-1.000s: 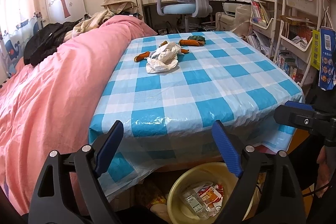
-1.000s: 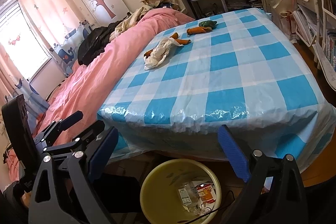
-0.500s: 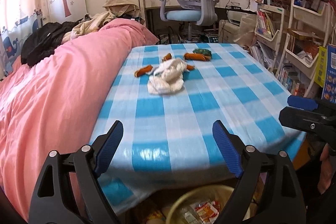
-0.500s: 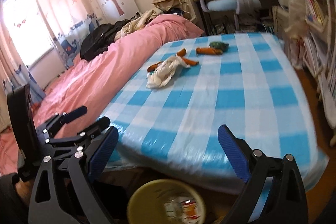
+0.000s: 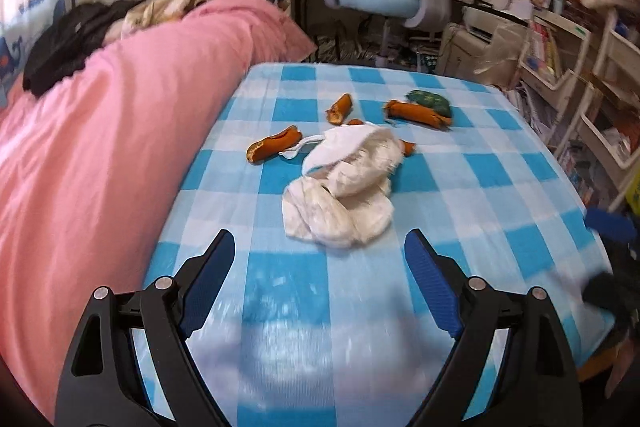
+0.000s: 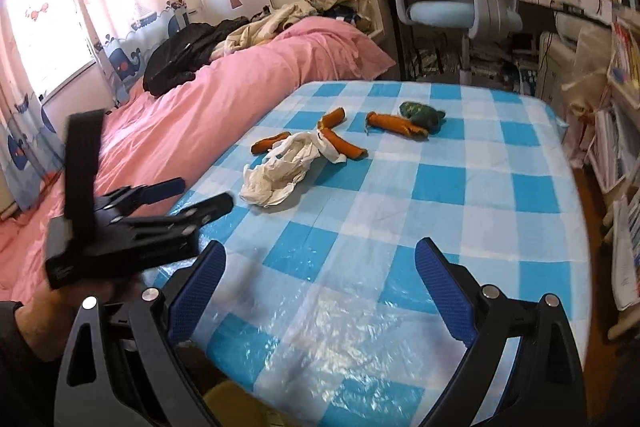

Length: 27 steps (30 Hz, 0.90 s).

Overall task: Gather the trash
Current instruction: 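Grasp a white tissue with the left tool while the right grasps crumpled white paper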

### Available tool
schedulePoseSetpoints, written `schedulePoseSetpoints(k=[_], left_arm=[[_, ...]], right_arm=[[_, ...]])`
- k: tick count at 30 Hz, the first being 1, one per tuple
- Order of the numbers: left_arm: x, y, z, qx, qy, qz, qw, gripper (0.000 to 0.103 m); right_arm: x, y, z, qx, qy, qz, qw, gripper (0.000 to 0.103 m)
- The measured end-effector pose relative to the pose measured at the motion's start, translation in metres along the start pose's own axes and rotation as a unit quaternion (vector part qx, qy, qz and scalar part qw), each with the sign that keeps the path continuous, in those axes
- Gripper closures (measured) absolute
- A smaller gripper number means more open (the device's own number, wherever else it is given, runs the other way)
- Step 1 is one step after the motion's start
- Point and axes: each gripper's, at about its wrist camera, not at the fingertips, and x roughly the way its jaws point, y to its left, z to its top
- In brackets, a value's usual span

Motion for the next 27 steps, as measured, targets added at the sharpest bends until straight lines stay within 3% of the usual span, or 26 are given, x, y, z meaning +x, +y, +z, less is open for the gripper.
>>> schedulePoseSetpoints(k=[5, 7, 10, 12, 15, 20, 27], left_arm=[[0.043, 0.005, 0.018, -0.02, 0.037, 0.008, 0.9991, 0.021], [0.059, 0.004, 0.02, -0.012, 0.058, 0.008, 0.9982, 0.028], [0.075, 0.003, 0.021, -0.009, 0.079, -0.003, 0.9968, 0.05], [0.077, 0.002, 0.022, 0.0, 0.078, -0.004, 0.9969, 0.074], [0.069, 0.009, 0.027, -0.012, 0.092, -0.036, 0.995, 0.087], [0.017, 0.017, 0.03, 0.039, 0.067, -0.033, 0.9964, 0.087], [-0.002, 0.036, 0.029, 0.013, 0.061, -0.06, 0.9962, 0.087]], right_arm=[[0.011, 0.001, 0.008, -0.006, 0.004, 0.008, 1.0, 0.011], [0.016, -0.001, 0.013, -0.007, 0.005, 0.008, 1.0, 0.011], [0.022, -0.003, 0.02, -0.003, 0.003, 0.011, 1.0, 0.011], [0.029, -0.002, 0.026, -0.002, 0.0, 0.013, 1.0, 0.011], [0.037, 0.003, 0.032, -0.005, 0.0, 0.017, 1.0, 0.011], [0.047, 0.014, 0.034, -0.016, 0.01, 0.018, 1.0, 0.011], [0.058, 0.016, 0.029, -0.02, 0.032, 0.003, 0.999, 0.011]])
